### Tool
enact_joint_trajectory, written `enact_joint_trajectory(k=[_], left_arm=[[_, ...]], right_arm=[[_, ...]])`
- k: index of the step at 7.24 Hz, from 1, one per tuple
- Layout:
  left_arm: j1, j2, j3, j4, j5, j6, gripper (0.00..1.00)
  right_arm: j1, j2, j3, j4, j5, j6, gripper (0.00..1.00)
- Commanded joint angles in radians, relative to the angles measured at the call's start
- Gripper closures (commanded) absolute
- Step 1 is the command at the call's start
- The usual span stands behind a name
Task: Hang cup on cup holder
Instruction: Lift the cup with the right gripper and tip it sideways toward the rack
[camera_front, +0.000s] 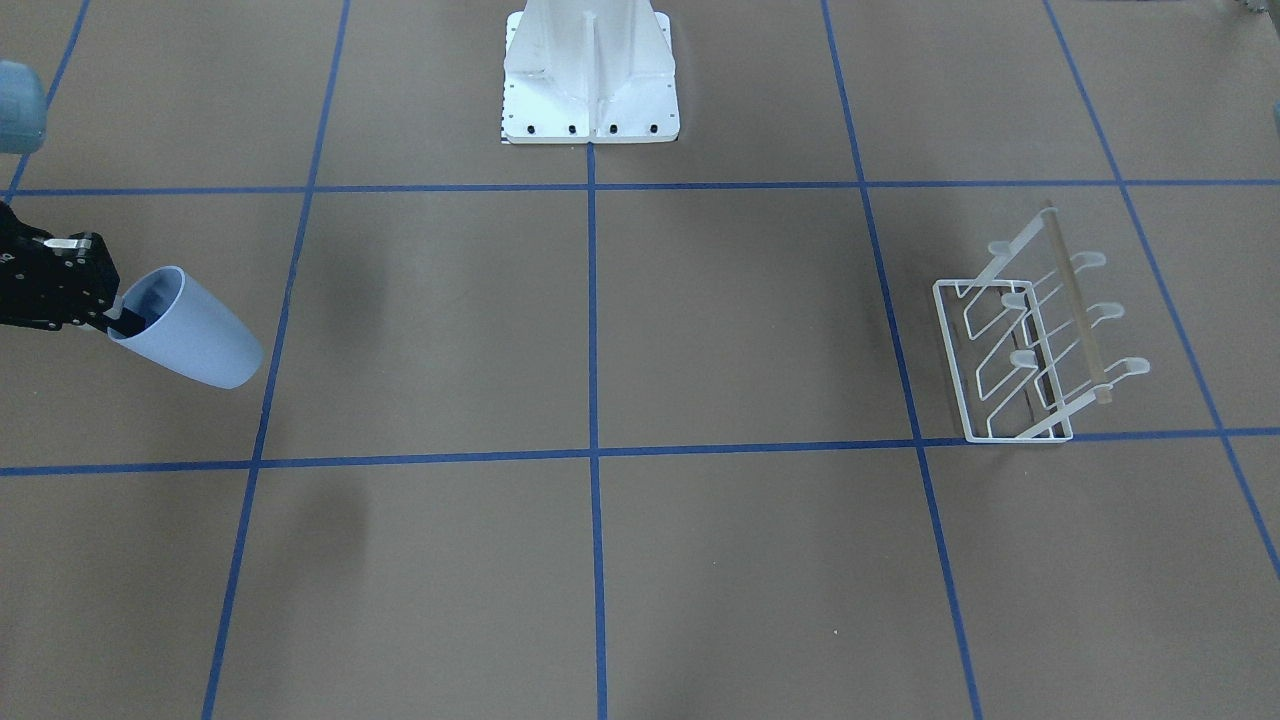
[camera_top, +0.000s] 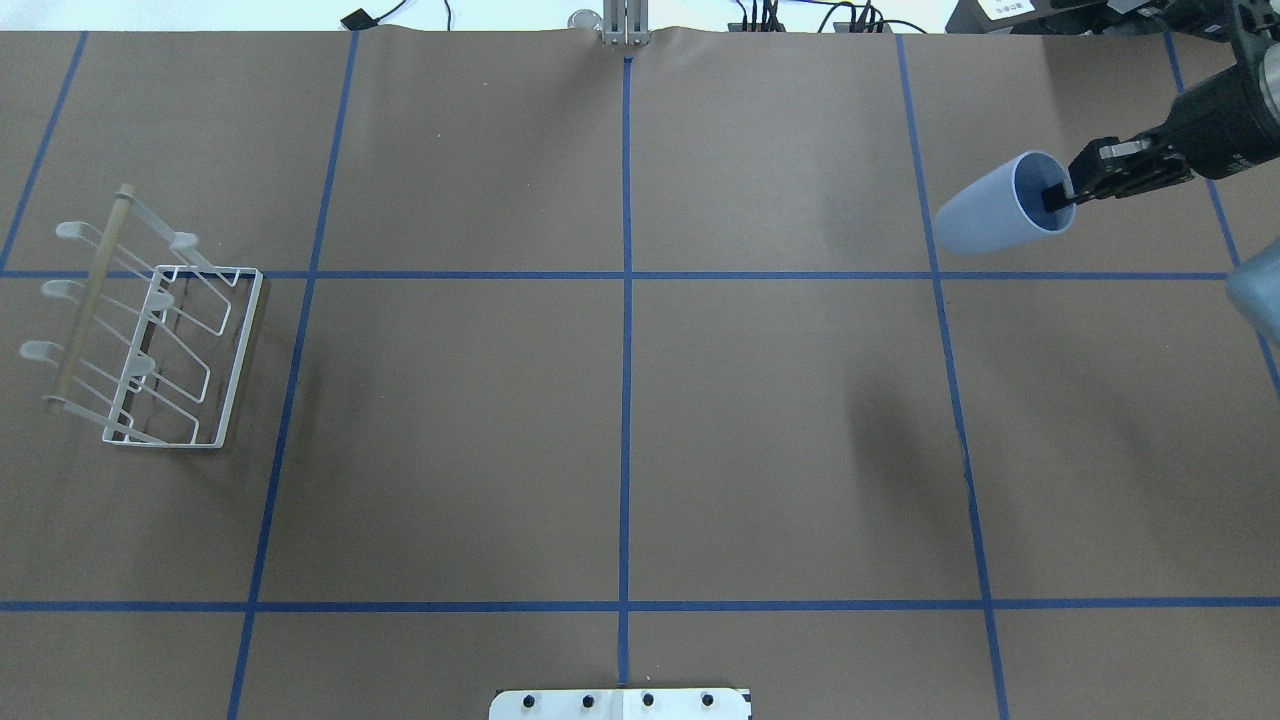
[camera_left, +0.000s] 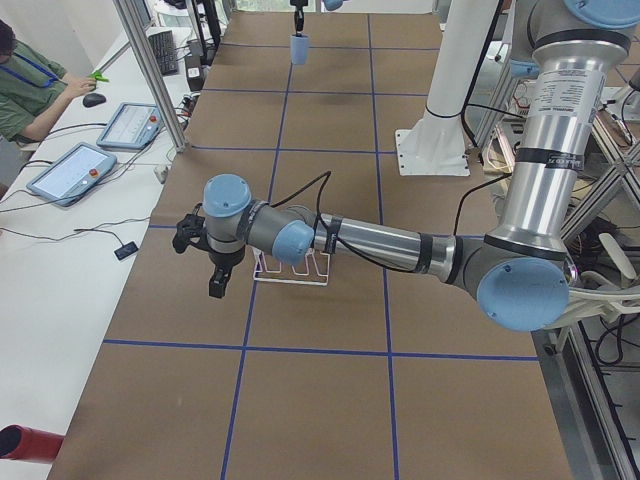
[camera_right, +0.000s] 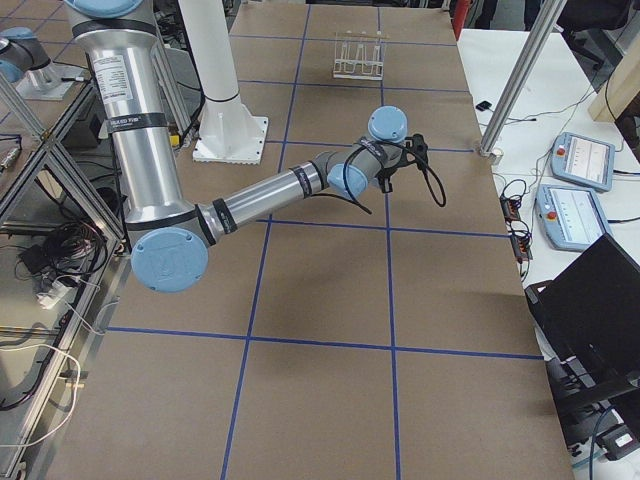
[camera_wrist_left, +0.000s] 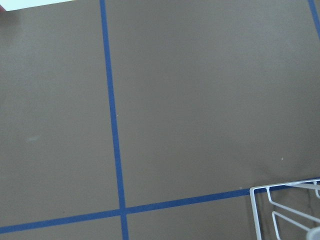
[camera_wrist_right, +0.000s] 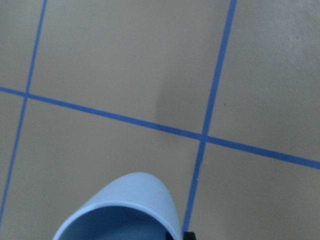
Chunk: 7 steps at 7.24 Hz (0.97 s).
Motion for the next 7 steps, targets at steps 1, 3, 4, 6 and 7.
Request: enact_joint_trajectory(k=[1,3,4,6,7], left_arm=[[0.100,-0.002,0.000,-0.423,0.093,-0.406,0.02],[0.126,-0.019,-0.005,-0.706,0.100,-0.769,0.02],[0.203,-0.022,-0.005,-0.873,0.115,-0.932,0.02],[0.329,-0.066,-0.014,-1.122,0.207,-1.254,0.02],[0.359,-0.124,-0.028,-1.157,0.221,-1.420,0.02]], right_arm=[[-0.048,-0.011,-0.001,0.374,-0.138,0.348,1.00],[-0.071,-0.036,-0.001,0.635,-0.194,0.587,1.00],[-0.071,-0.042,0.000,0.784,-0.208,0.736,1.00],[-0.091,-0.052,-0.001,1.036,-0.231,0.930,1.00],[-0.114,-0.057,-0.004,1.122,-0.233,0.979,1.00]])
